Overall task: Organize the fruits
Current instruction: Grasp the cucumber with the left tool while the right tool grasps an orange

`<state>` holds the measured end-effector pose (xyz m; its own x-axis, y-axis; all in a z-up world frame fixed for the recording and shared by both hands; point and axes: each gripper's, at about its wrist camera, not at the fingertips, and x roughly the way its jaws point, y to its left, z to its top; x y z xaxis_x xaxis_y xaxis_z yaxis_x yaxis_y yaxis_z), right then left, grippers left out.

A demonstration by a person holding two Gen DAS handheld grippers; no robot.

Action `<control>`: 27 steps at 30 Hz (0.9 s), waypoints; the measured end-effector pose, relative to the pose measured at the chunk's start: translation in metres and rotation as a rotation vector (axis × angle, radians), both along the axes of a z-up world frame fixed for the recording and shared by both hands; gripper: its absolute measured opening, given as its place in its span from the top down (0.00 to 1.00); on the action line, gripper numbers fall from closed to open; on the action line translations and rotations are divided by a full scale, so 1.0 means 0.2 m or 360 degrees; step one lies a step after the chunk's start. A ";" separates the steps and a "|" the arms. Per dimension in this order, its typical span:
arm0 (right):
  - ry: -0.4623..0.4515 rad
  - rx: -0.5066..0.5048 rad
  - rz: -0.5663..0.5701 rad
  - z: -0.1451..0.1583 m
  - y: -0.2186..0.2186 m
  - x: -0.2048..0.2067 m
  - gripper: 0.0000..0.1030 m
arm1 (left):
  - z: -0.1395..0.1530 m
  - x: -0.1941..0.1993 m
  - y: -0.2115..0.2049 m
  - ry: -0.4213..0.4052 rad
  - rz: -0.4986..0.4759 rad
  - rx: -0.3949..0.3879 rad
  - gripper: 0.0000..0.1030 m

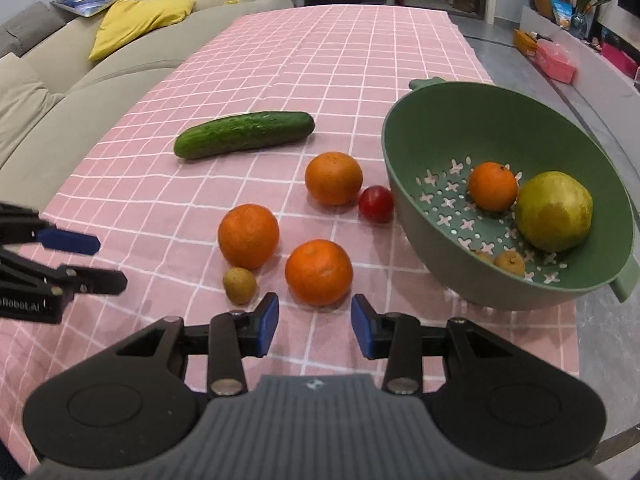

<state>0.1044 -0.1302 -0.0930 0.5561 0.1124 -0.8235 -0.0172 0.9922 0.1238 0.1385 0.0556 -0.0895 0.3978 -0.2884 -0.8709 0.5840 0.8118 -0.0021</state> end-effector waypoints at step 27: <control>0.0016 -0.0005 -0.0065 -0.09 0.01 0.15 0.56 | -0.13 0.68 -0.43 -0.0224 -0.0693 0.0309 0.29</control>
<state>0.1336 -0.1290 -0.1107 0.5519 0.0872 -0.8293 0.0245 0.9924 0.1207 0.2754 -0.0309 -0.1163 0.3941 -0.2919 -0.8715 0.8527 0.4700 0.2281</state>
